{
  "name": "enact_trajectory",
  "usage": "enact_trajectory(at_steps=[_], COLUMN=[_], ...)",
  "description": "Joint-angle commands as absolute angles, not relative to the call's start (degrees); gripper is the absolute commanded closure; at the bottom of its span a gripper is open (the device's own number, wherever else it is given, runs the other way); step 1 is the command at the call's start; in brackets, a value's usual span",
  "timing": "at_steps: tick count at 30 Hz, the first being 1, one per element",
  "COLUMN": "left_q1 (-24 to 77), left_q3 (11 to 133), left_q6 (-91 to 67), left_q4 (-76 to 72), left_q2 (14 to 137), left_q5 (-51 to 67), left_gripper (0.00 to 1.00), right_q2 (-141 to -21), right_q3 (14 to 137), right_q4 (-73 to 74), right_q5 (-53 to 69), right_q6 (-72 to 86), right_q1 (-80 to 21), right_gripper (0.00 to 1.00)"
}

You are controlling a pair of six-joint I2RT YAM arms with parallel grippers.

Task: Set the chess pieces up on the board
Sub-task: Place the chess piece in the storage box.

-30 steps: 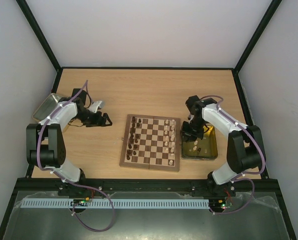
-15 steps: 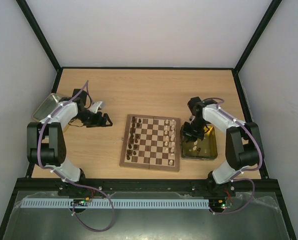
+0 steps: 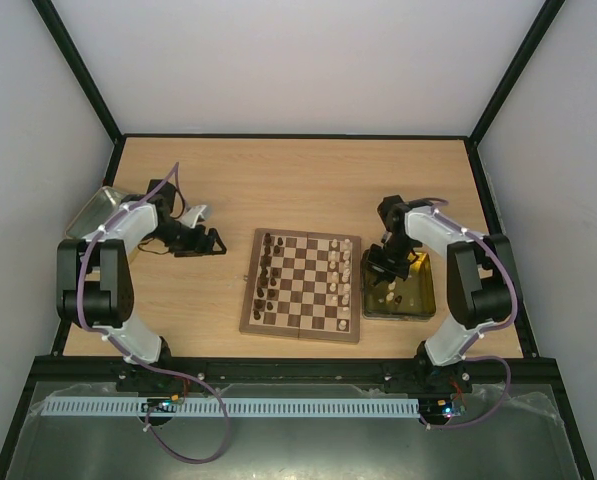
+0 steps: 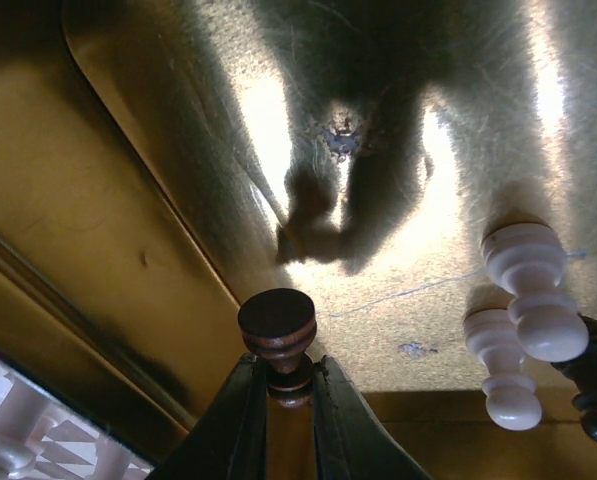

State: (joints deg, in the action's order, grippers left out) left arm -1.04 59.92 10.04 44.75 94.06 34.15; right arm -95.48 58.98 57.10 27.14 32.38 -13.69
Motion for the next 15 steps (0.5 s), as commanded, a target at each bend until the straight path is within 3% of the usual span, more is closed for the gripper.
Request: enact_trajectory(at_steps=[1,15], left_q1=[-1.1,-1.1], left_q3=[61.0,61.3], left_q6=[10.8,11.1], left_q4=[46.6,47.0], left_q2=[95.3,96.2], left_q5=[35.4,36.1], left_gripper=[0.16,0.16], right_q2=[-96.3,-96.2], right_q3=[59.8,60.2], right_q4=[57.0,57.4], right_q5=[26.9,25.8], right_q6=[32.7,32.6], right_q1=[-13.0,-12.1], right_gripper=[0.89,0.85])
